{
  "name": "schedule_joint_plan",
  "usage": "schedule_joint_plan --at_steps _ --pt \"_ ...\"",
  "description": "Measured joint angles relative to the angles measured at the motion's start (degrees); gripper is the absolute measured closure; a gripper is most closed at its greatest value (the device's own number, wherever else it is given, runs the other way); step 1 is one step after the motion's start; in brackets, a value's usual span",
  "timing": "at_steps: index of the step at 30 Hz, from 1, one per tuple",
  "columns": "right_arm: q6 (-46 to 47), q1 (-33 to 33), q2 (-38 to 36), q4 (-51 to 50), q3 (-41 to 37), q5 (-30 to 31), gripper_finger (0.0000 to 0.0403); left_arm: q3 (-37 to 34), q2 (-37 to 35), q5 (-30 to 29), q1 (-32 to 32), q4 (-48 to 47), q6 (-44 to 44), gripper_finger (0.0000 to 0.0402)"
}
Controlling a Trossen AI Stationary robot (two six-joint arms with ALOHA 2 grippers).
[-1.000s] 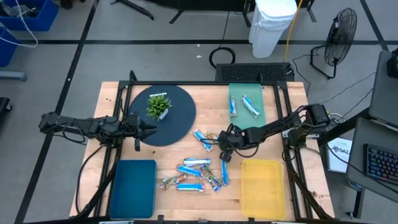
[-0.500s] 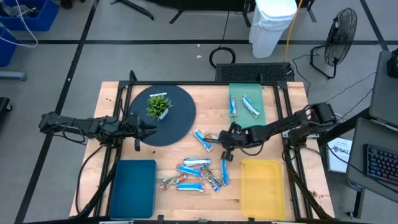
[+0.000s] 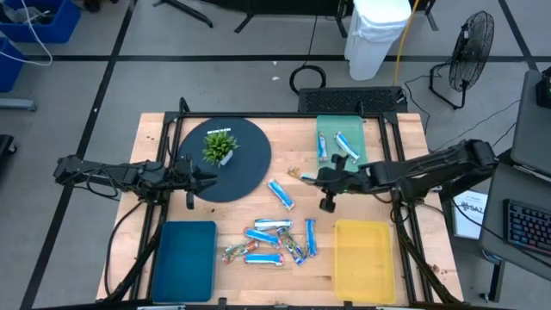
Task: Pick and place Granola Bars by type
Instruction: Put the yellow granola bar into the green bin
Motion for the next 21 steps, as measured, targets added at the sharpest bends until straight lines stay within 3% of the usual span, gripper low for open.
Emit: schedule_joint_plan --at_steps 21 --pt "7.22 -0.07 -12.30 -1.90 -8.39 26.95 0.0398 0.00 0.00 0.00 0.00 0.04 0.00 0.0300"
